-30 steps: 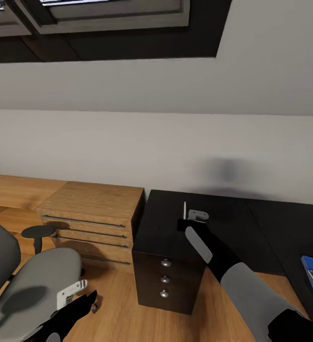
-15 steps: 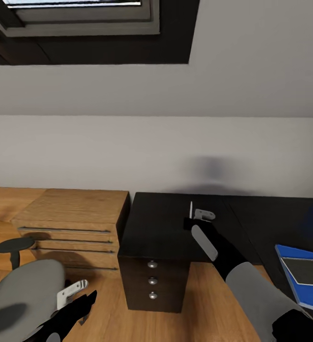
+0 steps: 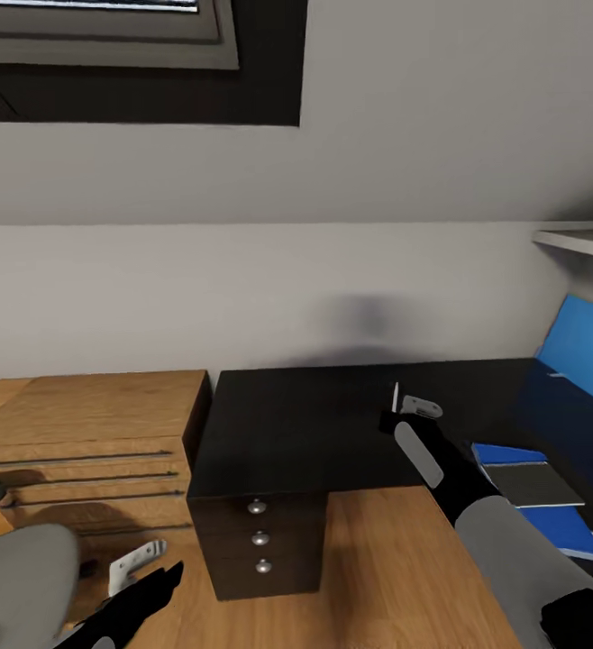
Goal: In the bedroom, organize the workspace by keeping the computer under the desk, ensuring the monitor is on the desk, placing the keyboard on the desk next to the monitor, placing the mouse on the desk next to the keyboard, moving the folder from the swivel chair onto the desk next to the mouse, stacking the notebook on top of the folder with the pen on top of the notebook, and positioning the swivel chair next to the desk.
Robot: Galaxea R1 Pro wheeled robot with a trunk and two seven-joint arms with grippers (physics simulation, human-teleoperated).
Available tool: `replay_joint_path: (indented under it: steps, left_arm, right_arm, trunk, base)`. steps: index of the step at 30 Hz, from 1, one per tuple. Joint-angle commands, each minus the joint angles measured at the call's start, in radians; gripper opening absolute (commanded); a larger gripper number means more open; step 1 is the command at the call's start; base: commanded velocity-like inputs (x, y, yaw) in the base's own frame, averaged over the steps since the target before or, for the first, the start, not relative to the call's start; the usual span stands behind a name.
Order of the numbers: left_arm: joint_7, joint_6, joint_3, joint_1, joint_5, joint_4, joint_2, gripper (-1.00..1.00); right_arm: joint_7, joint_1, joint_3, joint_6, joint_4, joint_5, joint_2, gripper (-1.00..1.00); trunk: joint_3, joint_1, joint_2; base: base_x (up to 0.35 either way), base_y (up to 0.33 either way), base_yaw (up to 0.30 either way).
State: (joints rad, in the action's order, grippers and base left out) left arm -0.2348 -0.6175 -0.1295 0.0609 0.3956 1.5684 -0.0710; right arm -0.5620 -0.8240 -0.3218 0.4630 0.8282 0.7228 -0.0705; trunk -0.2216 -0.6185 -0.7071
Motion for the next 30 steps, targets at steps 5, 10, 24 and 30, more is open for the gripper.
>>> replay_joint_path:
  steps: [5, 10, 24, 30]
  left_arm:
    - [-0.007, -0.001, -0.004, 0.0, 0.011, -0.106, 0.01, 1.0]
    - [-0.002, 0.117, -0.005, -0.001, -0.018, -0.244, 0.047, 1.0]
    - [0.002, 0.375, -0.001, -0.001, -0.139, -0.43, 0.054, 1.0]
    - [0.0, 0.377, -0.001, -0.001, -0.148, -0.452, 0.054, 1.0]
  right_arm:
    - [-0.008, -0.001, 0.046, 0.008, -0.001, 0.005, -0.03, -1.0]
    - [-0.001, -0.001, 0.056, 0.002, -0.071, 0.0, -0.095, -1.0]
    - [0.22, 0.0, 0.056, 0.002, -0.242, -0.022, -0.231, -1.0]
    - [0.234, 0.0, 0.052, 0.0, -0.251, -0.059, -0.23, -1.0]
  trunk:
    - [0.001, 0.0, -0.001]
    - [0.004, 0.0, -0.001]
    - [0.01, 0.0, -0.001]
    - [0.011, 0.0, -0.001]
  base:
    - [0.0, 0.0, -0.285]
    - [0.0, 0.0, -0.287]
    - [0.0, 0.0, -0.288]
    - [0.0, 0.0, -0.152]
